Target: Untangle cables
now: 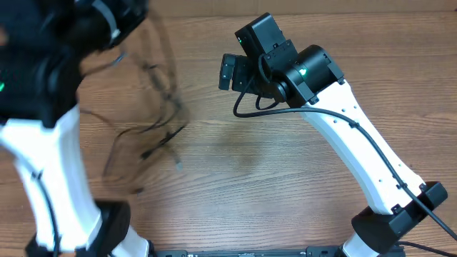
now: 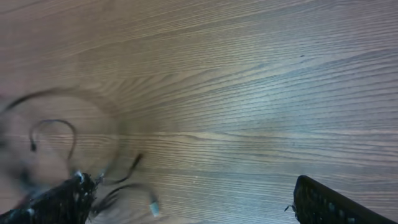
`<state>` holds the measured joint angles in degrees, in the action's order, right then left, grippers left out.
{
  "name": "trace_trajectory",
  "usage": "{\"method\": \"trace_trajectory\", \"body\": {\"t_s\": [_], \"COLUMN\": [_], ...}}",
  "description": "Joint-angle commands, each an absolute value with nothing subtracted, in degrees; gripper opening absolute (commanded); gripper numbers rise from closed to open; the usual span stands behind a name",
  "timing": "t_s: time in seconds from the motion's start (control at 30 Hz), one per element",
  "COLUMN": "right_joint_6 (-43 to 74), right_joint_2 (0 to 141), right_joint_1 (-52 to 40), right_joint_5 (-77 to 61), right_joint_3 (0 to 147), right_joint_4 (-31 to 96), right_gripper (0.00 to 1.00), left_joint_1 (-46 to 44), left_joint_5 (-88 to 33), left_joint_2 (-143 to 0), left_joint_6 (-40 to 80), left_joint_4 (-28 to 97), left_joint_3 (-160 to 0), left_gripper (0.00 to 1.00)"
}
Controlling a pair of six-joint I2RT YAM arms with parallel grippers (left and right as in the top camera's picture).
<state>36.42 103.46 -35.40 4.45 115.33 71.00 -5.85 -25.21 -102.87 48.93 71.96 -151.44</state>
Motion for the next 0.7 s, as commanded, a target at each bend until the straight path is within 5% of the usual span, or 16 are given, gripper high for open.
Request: {"method": "trace_trajectory", "body": {"t_s": [0.0, 0.67], "right_joint_6": [37.6, 37.4], "right_joint_2": [103.6, 112.5], "right_joint_1": [-35.6, -35.7], "right_joint_5": [3.3, 3.3], "right_joint_3": [115.4, 115.4], "right_joint_4": [69.7, 66.1], "right_gripper": [1.00, 1.00], "left_joint_1": [-5.6, -5.0], "left_joint_5": [-51.9, -67.2], "left_joint_2": [-106.2, -107.1], "left_joint_6": [60.4, 71.4], "left_joint_4": [67.5, 47.3], "left_joint_3": [-151.6, -151.8], "left_gripper": [0.04, 0.04]}}
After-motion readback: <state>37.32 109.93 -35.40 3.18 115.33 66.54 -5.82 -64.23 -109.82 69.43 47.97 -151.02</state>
